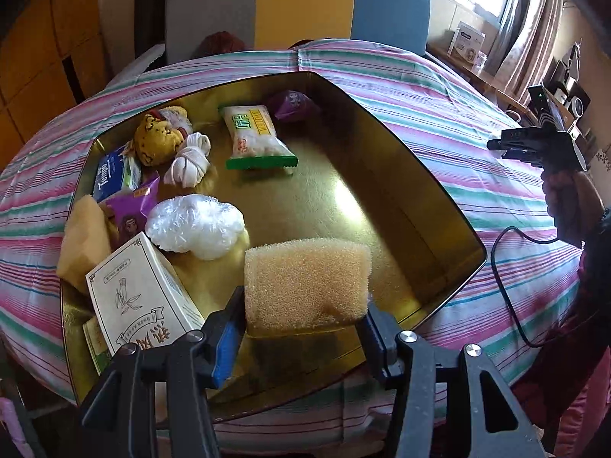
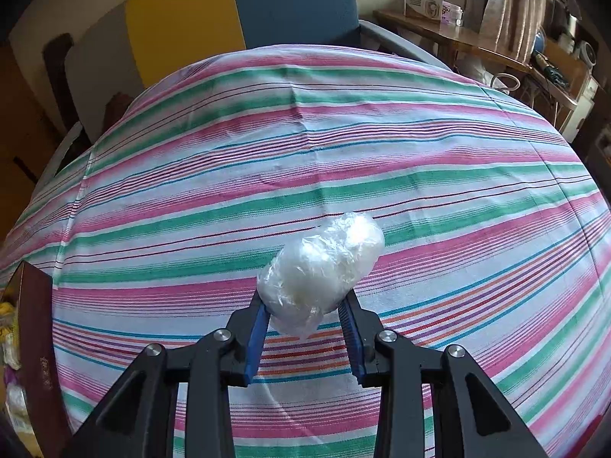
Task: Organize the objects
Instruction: 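Lower the yellow sponge into the gold tray and open the left gripper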
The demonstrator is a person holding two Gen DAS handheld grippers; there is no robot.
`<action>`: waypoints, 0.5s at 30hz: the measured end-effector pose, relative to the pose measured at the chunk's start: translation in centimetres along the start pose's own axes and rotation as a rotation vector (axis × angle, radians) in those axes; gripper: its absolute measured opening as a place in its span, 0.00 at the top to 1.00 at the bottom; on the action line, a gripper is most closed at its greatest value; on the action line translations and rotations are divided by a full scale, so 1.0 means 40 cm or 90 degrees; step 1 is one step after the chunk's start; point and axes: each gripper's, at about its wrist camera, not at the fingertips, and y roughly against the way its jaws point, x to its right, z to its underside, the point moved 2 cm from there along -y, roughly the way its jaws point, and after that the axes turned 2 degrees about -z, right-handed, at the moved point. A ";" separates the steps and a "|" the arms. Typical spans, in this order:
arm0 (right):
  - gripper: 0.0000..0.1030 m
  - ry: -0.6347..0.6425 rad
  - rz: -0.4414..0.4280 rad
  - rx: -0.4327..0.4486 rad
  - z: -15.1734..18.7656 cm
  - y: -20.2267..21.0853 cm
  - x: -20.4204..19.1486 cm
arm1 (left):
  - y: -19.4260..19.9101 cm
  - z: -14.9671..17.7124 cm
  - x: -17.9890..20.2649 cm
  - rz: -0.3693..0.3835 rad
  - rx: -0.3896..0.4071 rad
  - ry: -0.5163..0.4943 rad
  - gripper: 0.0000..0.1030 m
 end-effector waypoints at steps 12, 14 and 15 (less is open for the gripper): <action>0.65 0.025 -0.083 -0.002 0.013 0.010 -0.034 | 0.008 0.003 -0.017 -0.013 0.020 0.008 0.31; 0.65 0.048 -0.122 -0.011 0.022 0.009 -0.064 | 0.015 0.003 -0.019 -0.012 0.025 0.011 0.31; 0.65 0.060 -0.140 -0.017 0.027 0.008 -0.081 | 0.023 0.003 -0.020 -0.011 0.030 0.012 0.31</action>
